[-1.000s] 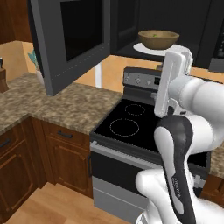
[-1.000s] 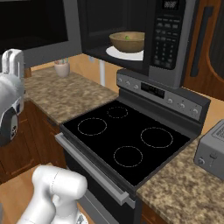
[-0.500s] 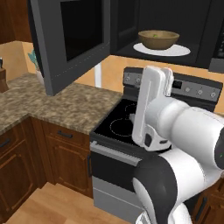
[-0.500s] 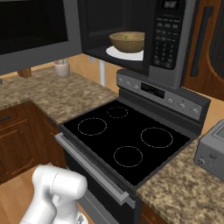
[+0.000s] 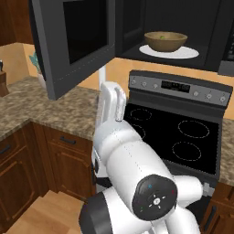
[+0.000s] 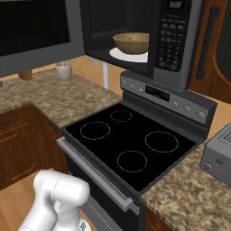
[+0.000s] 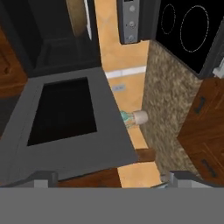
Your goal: Pick the broccoli from the sink and place it in the bowl. Then pick the bowl and place it in the microwave. Then close the microwave door and press the start button.
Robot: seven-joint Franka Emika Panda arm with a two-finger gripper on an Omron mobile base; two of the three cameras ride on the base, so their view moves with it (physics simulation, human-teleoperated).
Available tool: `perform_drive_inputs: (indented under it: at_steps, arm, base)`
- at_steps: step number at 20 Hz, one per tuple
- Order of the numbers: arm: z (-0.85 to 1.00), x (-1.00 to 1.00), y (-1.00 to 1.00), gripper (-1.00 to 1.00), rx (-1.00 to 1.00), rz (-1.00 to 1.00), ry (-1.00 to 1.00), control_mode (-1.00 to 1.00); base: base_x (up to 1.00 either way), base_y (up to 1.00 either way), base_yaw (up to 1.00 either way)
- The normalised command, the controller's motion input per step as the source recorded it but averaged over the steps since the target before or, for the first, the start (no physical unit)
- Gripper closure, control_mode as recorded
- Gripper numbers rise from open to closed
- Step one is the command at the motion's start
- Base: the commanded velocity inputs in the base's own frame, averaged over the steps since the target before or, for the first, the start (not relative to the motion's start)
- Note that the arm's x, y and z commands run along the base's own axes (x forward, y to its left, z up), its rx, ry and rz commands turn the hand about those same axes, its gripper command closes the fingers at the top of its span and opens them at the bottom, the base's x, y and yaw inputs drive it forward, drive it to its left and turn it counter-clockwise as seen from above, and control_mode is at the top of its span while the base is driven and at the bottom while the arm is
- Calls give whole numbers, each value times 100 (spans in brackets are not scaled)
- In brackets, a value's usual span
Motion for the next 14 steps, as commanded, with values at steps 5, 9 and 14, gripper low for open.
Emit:
perform_drive_inputs:
  at_steps: [5, 9, 14]
  arm:
    - [-34, 51, 69, -100, 0, -14, 0, -100]
    - [-21, 74, 74, -100, -5, -21, 0, -100]
    - [-17, 70, 68, -100, -10, -21, -1, -100]
  base:
    - [0, 0, 0]
    - [0, 0, 0]
    - [0, 0, 0]
